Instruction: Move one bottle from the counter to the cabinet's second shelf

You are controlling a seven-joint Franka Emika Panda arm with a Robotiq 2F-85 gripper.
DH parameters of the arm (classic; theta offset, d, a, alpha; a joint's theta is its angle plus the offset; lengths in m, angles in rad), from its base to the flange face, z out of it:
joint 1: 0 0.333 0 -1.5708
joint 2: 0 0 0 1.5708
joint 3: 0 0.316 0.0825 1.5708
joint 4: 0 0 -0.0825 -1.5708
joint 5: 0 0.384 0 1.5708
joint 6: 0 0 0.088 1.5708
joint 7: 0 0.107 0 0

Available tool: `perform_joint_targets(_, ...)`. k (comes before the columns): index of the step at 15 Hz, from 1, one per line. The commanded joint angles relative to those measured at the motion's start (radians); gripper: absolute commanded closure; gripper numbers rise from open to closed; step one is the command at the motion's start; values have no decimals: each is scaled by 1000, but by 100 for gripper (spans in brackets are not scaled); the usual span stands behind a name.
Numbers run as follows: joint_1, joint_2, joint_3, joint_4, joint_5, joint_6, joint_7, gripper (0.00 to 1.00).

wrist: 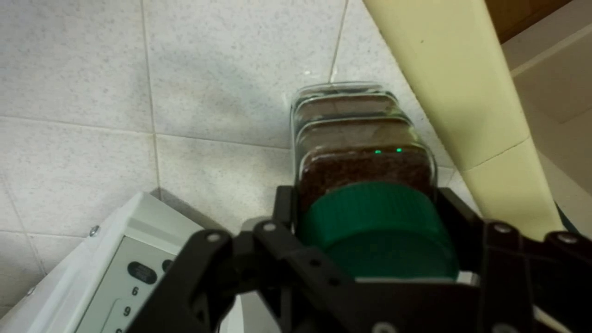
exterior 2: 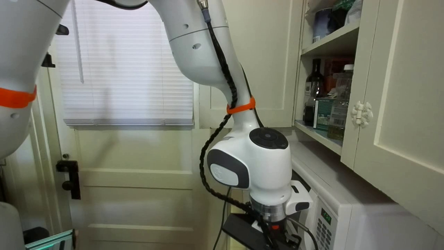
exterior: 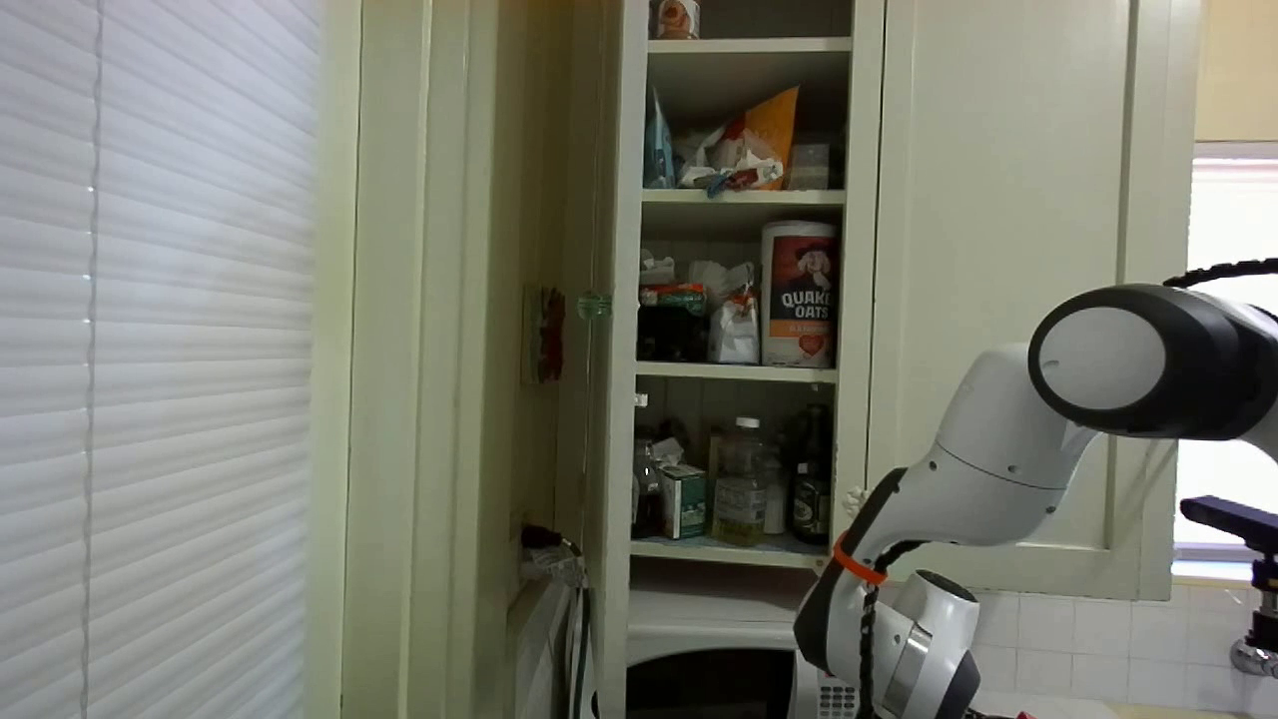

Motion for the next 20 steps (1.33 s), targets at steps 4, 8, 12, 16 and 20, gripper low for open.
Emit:
perform_joint_targets(4, 197, -166, -256, -137, -403, -110, 325, 50)
perform_joint_targets(8, 354, -296, -462, -128, -730, -298, 545, 50)
perform_joint_targets(12, 233, -460, -329, -58, -982, -600, 706, 50)
perform_joint_targets(16, 190, -569, -214, 84, -961, -903, 761, 50)
perform_joint_targets(20, 189, -616, -158, 261, -947, -1050, 873, 50)
